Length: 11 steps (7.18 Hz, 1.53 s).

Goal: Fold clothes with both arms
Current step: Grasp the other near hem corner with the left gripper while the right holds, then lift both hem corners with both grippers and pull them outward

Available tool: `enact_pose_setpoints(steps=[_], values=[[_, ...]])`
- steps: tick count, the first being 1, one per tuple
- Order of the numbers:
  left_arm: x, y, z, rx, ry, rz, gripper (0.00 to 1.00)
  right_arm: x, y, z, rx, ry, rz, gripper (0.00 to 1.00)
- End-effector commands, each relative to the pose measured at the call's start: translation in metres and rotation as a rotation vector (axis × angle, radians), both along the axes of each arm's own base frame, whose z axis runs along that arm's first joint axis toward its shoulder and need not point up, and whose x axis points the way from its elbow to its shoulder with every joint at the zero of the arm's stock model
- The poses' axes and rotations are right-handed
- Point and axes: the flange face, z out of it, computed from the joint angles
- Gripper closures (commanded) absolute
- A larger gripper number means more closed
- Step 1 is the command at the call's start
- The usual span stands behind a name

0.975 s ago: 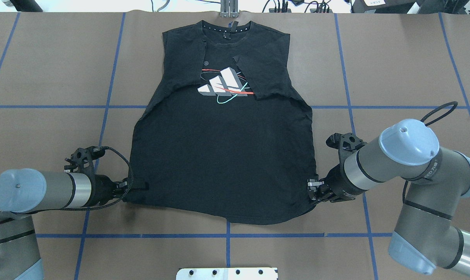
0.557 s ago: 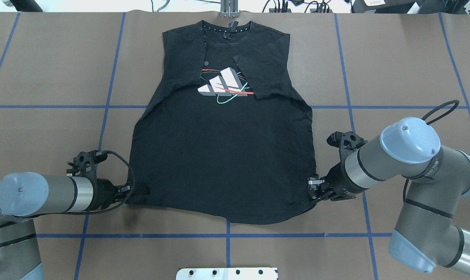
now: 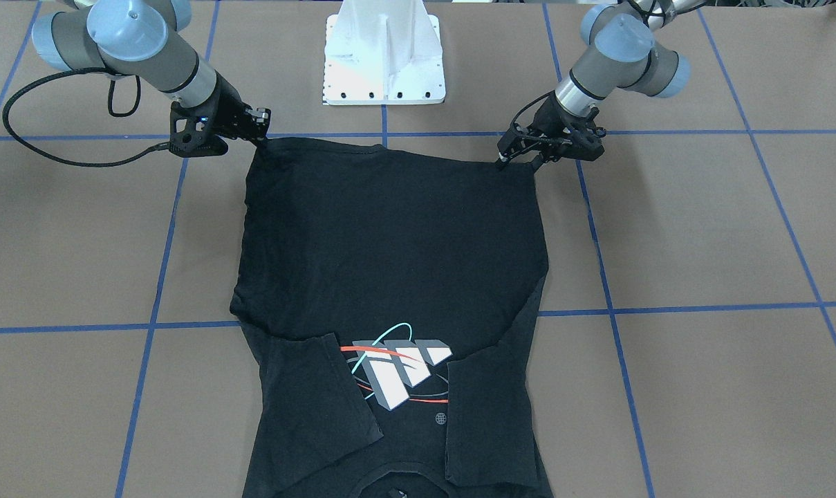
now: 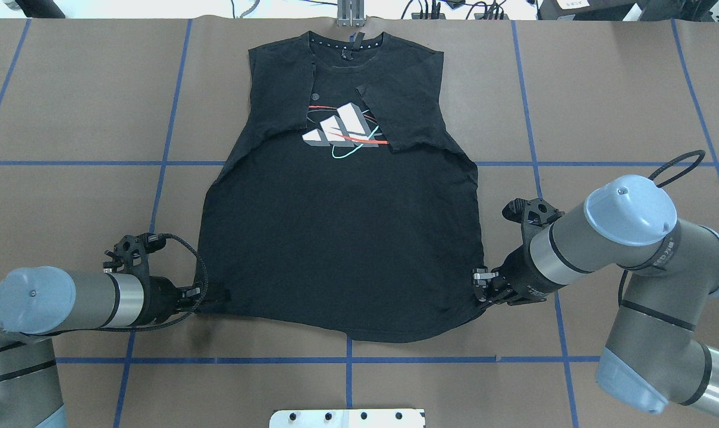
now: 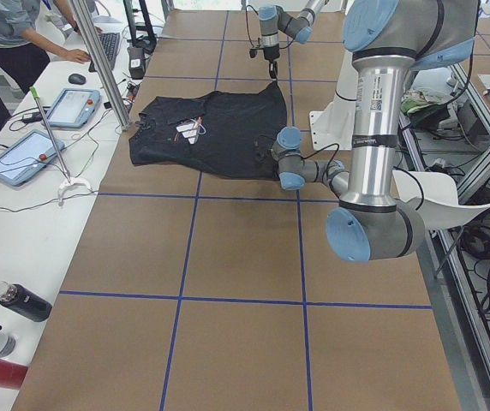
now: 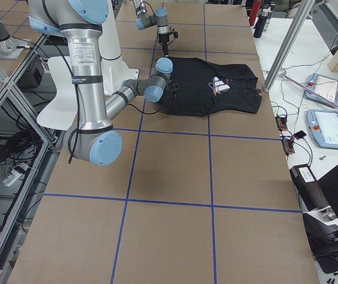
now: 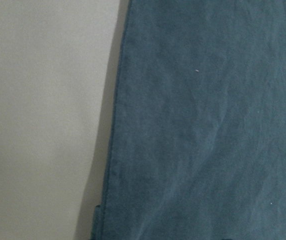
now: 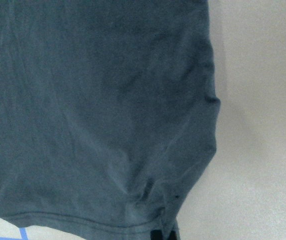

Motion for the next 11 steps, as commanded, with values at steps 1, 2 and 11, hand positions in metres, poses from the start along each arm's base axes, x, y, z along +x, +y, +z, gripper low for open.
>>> enact_pose_setpoints(steps=[1, 2, 11], values=[[-0.001, 0.001, -0.002, 0.001, 0.005, 0.002, 0.37, 0.002, -0.002, 0.0, -0.002, -0.002, 0.001, 1.0], [-0.002, 0.002, -0.007, 0.006, 0.013, 0.002, 0.41, 0.002, -0.002, 0.0, -0.002, -0.002, 0.001, 1.0], [-0.035, 0.028, -0.028, 0.031, 0.05, 0.008, 1.0, 0.01, -0.006, -0.002, -0.024, -0.02, -0.016, 1.0]])
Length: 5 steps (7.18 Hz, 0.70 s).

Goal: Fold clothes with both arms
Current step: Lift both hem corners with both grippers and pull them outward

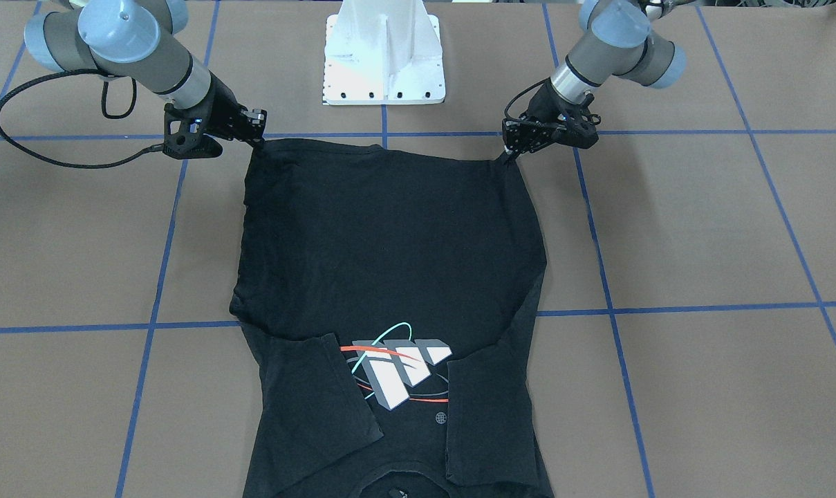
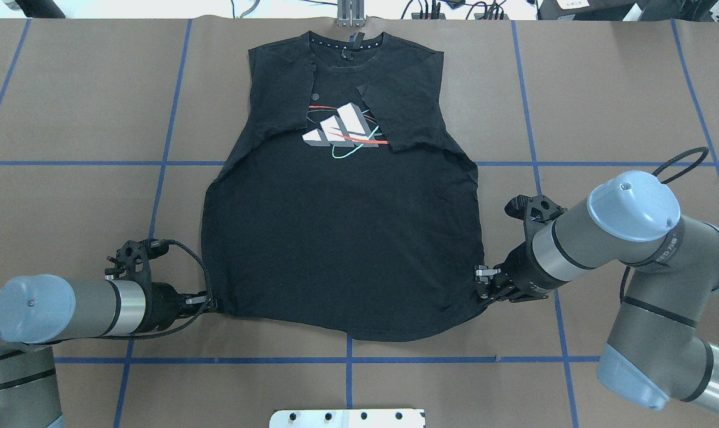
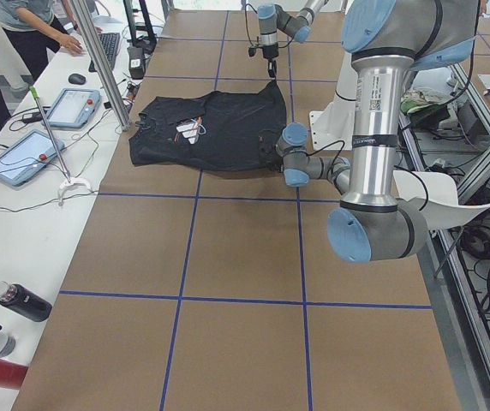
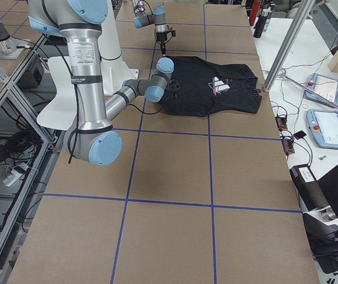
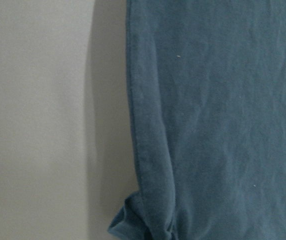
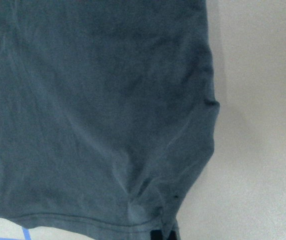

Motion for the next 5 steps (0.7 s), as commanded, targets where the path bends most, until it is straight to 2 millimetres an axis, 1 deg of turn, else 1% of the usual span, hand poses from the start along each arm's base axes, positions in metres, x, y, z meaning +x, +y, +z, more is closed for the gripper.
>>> enact_pose_setpoints(steps=[1, 2, 3, 4, 5], values=[[-0.041, 0.017, -0.015, 0.008, 0.026, 0.016, 1.0, 0.009, 0.001, -0.006, -0.025, -0.029, -0.034, 1.0], [-0.055, 0.025, -0.028, 0.001, 0.054, 0.064, 1.0, 0.018, 0.007, -0.015, -0.037, -0.056, -0.063, 1.0], [-0.063, 0.031, -0.042, -0.003, 0.083, 0.106, 1.0, 0.035, 0.014, -0.024, -0.06, -0.091, -0.104, 1.0], [-0.069, 0.035, -0.052, 0.001, 0.104, 0.112, 1.0, 0.051, 0.023, -0.03, -0.083, -0.123, -0.15, 1.0], [-0.07, 0.038, -0.057, 0.003, 0.11, 0.118, 1.0, 0.065, 0.033, -0.04, -0.114, -0.162, -0.214, 1.0]])
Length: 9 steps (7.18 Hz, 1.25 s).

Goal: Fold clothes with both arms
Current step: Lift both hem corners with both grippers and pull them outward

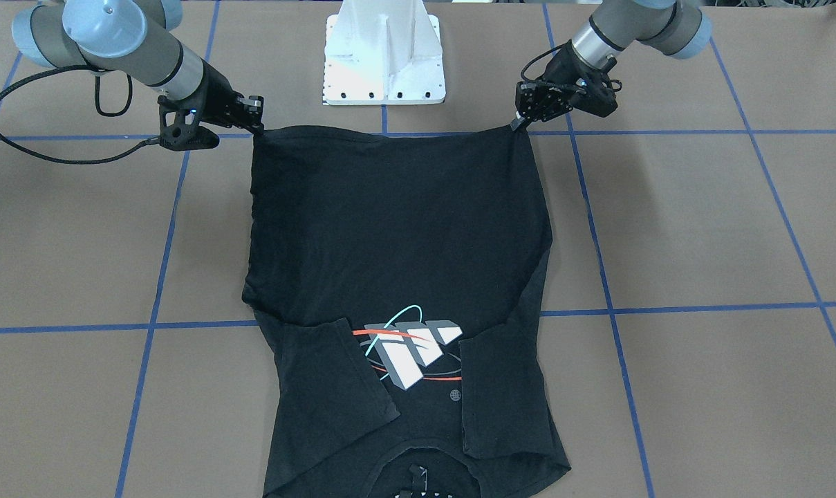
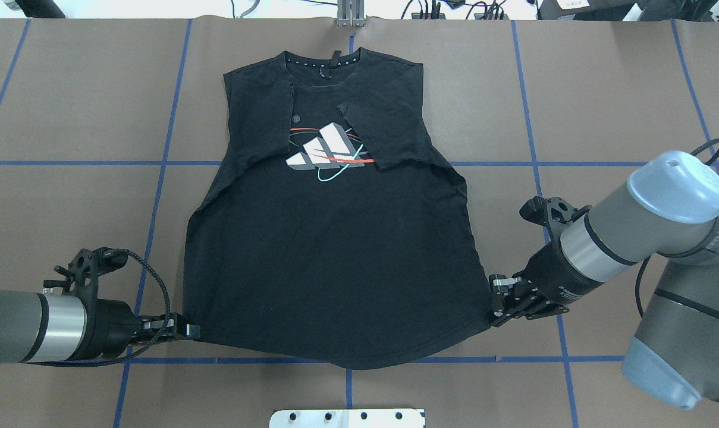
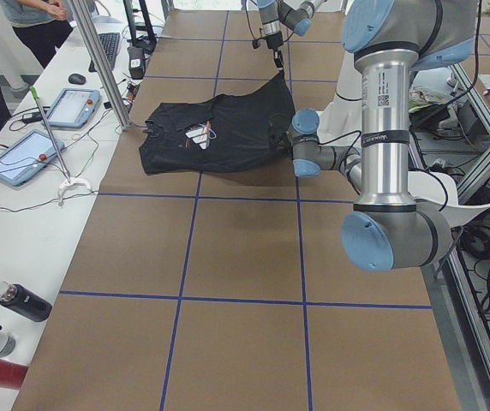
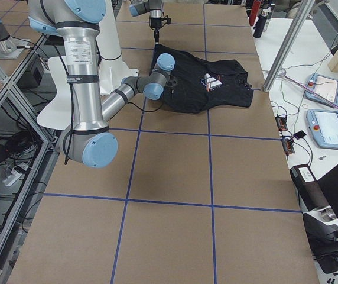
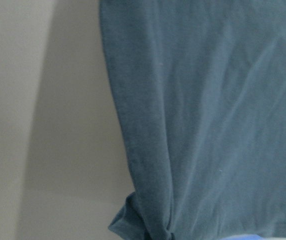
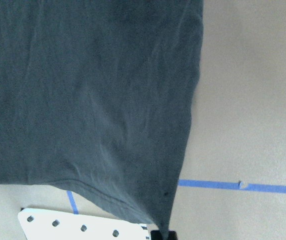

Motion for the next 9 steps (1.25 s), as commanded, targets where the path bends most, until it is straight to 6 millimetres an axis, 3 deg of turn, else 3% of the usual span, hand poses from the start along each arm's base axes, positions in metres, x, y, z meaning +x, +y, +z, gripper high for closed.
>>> enact_pose_setpoints(steps=[1, 2, 4, 5, 6, 7, 8, 9], values=[[-0.001, 0.015, -0.008, -0.002, 0.013, 0.05, 1.0, 0.032, 0.024, -0.008, -0.064, -0.089, -0.147, 1.0], [-0.005, 0.03, -0.013, -0.022, -0.007, 0.114, 1.0, 0.048, 0.035, 0.006, -0.072, -0.128, -0.193, 1.0], [-0.031, 0.061, -0.053, -0.08, -0.049, 0.284, 1.0, 0.094, 0.072, 0.053, -0.068, -0.196, -0.238, 1.0], [-0.03, 0.08, -0.063, -0.089, -0.065, 0.343, 1.0, 0.109, 0.083, 0.059, -0.109, -0.228, -0.246, 1.0], [-0.03, 0.083, -0.064, -0.109, -0.075, 0.347, 1.0, 0.113, 0.087, 0.058, -0.141, -0.244, -0.25, 1.0], [-0.032, 0.081, -0.065, -0.117, -0.076, 0.346, 1.0, 0.111, 0.082, 0.063, -0.148, -0.241, -0.237, 1.0], [-0.042, 0.071, -0.074, -0.128, -0.072, 0.337, 1.0, 0.1, 0.064, 0.07, -0.145, -0.239, -0.205, 1.0], [-0.056, 0.043, -0.079, -0.134, -0.062, 0.269, 1.0, 0.09, 0.031, 0.067, -0.127, -0.254, -0.158, 1.0]])
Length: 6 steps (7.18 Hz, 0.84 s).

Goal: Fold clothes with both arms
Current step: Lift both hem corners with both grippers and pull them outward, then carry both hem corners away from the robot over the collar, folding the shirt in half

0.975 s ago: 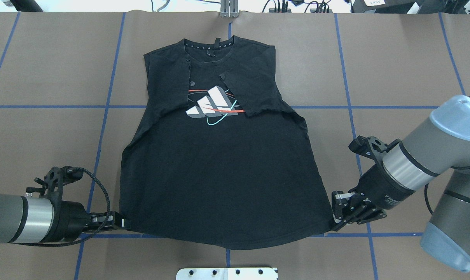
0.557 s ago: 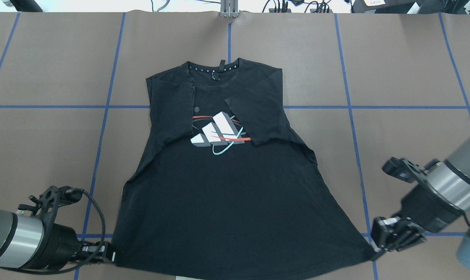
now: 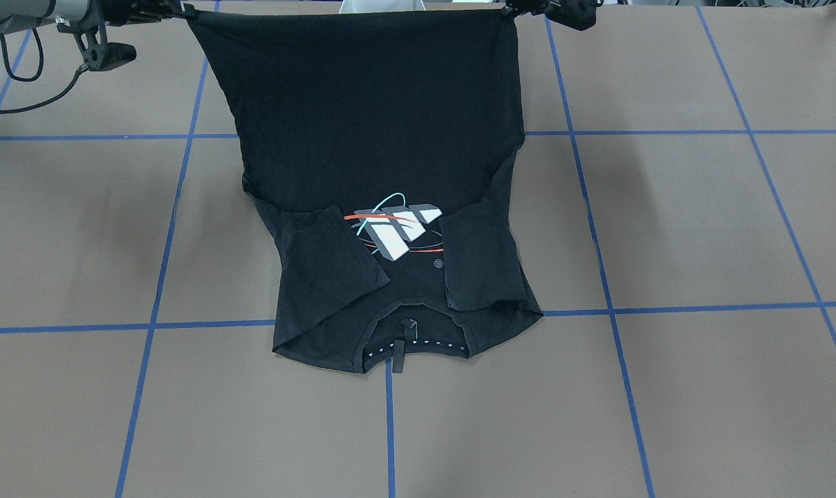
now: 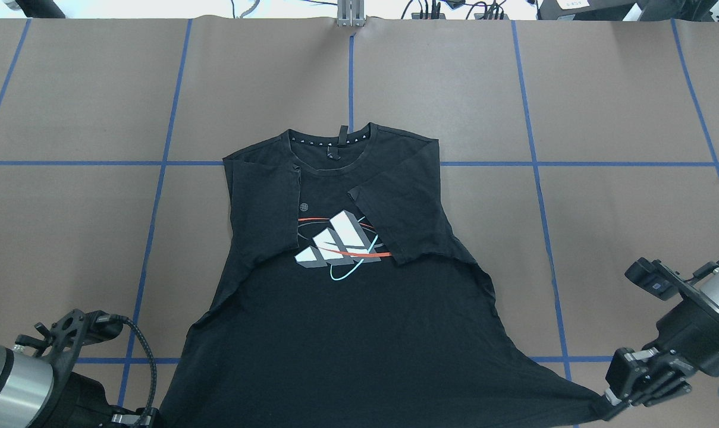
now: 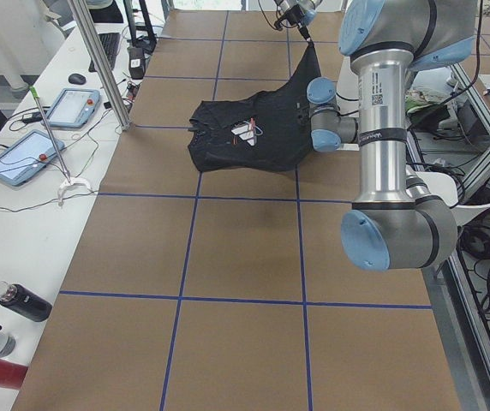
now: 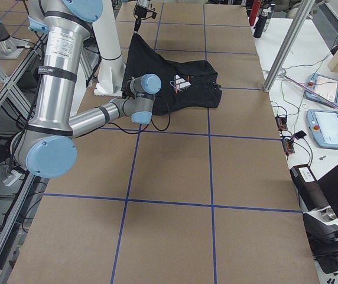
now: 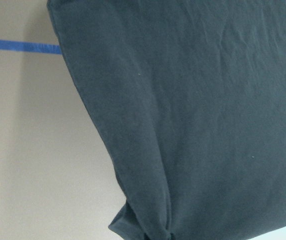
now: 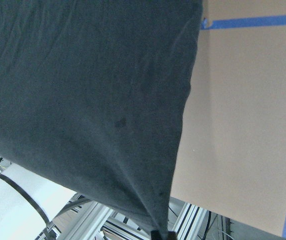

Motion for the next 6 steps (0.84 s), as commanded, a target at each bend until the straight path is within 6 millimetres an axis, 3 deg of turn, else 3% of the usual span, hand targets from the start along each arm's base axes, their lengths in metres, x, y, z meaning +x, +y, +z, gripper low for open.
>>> enact_pose_setpoints(steps=[1, 2, 4, 6], values=[[-0.026, -0.054, -0.023, 0.012, 0.047, -0.128, 1.0, -0.012, -0.069, 0.0, 0.012, -0.016, 0.117, 1.0], [-0.032, -0.084, -0.031, 0.026, 0.068, -0.205, 1.0, -0.009, -0.105, -0.005, 0.021, -0.024, 0.181, 1.0], [-0.022, -0.147, -0.041, 0.047, 0.082, -0.331, 1.0, -0.004, -0.169, -0.02, 0.043, -0.039, 0.279, 1.0], [-0.021, -0.22, -0.015, 0.045, 0.014, -0.443, 1.0, -0.025, -0.231, -0.018, 0.032, -0.013, 0.355, 1.0]])
